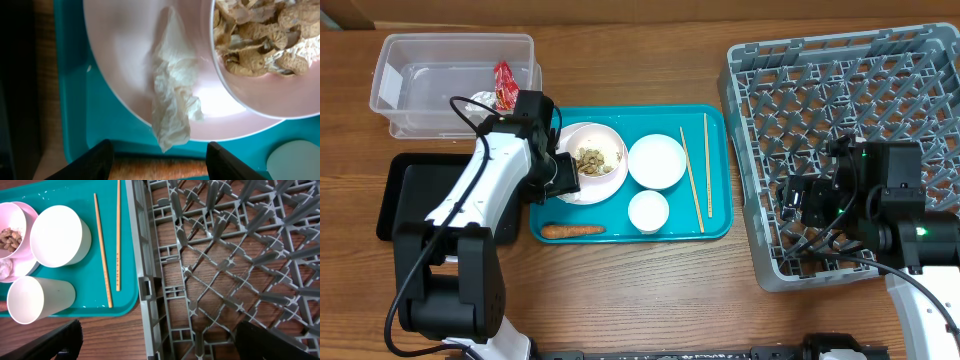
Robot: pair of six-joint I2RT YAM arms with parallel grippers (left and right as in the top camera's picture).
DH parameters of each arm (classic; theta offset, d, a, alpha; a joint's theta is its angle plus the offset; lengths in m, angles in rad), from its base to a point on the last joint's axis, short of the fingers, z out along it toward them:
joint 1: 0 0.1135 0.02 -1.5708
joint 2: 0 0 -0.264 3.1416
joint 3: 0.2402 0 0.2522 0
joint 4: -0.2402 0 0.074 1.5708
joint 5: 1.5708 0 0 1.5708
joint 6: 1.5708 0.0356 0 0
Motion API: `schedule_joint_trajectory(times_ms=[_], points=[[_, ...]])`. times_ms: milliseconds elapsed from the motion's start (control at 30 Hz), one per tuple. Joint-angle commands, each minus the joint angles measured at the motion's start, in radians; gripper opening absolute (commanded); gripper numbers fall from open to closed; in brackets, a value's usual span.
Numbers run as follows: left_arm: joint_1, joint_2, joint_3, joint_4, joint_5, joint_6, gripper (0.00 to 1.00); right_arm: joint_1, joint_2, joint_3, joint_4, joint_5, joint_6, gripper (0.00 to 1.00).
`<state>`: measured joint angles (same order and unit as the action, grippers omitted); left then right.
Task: Sort waste into correct bins and load items into the dishwasher
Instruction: 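Grasp the second crumpled tissue on the pink plate with the left gripper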
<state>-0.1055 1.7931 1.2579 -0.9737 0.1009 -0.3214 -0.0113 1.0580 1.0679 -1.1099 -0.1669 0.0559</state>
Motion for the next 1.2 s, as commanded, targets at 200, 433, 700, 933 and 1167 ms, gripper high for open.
schedule_joint_trajectory(times_ms=[200,433,700,933,1167], points=[[-0.035,-0.013,-0.059,0.097,-0.007,0.030,0.60,0.004,-0.003,0.033,0.004,0.009,0.002,1.00],[-0.035,-0.013,-0.059,0.108,-0.007,0.030,0.58,0.004,-0.003,0.033,0.004,0.009,0.002,1.00],[-0.039,-0.013,-0.060,0.115,-0.008,0.030,0.58,0.004,-0.003,0.033,0.004,0.009,0.002,1.00],[-0.041,-0.013,-0.091,0.139,-0.007,0.027,0.59,0.004,-0.003,0.033,0.004,0.009,0.002,1.00],[-0.041,-0.013,-0.094,0.171,-0.007,0.027,0.43,0.004,-0.003,0.033,0.004,0.009,0.002,1.00]])
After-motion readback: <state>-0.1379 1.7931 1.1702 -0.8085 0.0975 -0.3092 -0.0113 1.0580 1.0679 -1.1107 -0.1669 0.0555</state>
